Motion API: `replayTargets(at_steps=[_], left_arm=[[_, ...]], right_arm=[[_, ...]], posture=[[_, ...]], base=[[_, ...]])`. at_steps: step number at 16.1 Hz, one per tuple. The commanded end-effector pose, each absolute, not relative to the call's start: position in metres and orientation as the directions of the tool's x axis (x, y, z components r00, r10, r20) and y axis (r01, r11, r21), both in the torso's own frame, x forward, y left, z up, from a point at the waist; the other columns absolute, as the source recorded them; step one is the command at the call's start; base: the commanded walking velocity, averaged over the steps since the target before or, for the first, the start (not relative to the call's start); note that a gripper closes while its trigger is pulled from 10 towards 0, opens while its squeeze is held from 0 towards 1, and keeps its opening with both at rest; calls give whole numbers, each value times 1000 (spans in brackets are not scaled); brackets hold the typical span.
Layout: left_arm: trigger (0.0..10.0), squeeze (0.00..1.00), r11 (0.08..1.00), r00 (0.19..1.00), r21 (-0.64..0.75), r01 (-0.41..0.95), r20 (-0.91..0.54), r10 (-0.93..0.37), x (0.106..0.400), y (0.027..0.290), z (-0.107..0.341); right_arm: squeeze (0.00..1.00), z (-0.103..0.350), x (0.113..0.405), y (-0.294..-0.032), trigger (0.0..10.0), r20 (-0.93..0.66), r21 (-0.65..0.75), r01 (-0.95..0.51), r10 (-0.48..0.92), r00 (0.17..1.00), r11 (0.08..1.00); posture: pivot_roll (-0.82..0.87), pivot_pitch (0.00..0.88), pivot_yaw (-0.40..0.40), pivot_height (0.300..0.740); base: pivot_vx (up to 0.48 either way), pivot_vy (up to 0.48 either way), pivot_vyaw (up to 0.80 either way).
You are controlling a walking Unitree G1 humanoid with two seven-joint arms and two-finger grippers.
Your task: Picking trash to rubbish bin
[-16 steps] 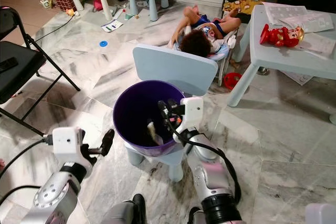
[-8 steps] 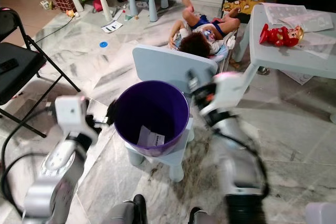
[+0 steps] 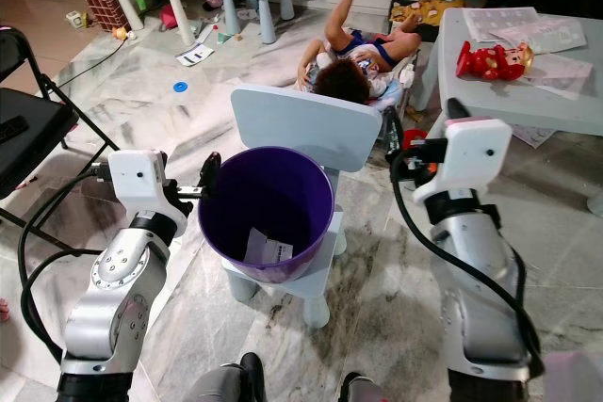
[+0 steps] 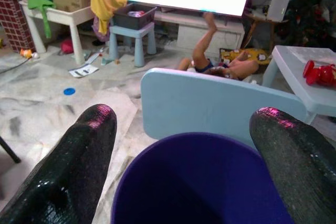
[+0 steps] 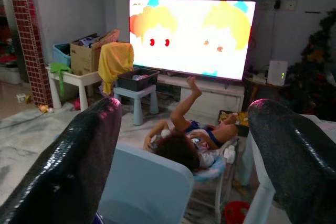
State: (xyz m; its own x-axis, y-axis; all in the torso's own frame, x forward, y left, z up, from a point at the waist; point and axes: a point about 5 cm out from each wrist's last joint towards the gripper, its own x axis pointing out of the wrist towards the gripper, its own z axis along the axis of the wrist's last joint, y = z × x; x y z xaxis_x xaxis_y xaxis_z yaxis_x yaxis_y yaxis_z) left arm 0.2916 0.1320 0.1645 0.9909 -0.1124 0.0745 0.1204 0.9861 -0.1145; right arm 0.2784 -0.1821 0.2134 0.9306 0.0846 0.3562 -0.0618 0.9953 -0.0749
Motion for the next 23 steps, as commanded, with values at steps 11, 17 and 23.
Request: replayTargets(at_steps=[11, 17, 23], left_arm=[[10000, 0, 941, 935, 1, 338, 111, -336, 285, 117, 166], [10000, 0, 939, 934, -6, 344, 109, -341, 284, 114, 164], [10000, 0, 940, 937, -38, 338, 105, -333, 286, 114, 164]], right_arm=[[0, 193, 266, -192, 10000, 202, -90, -126, 142, 969, 988], [0, 185, 264, -199, 10000, 160, -65, -100, 109, 981, 993], [0, 185, 265, -195, 10000, 160, -55, -103, 111, 981, 993]], posture=[[-16, 174, 46, 740], [-22, 176, 47, 740], [-24, 173, 49, 740]], base=[[0, 0, 0], [0, 0, -365], [0, 0, -400]])
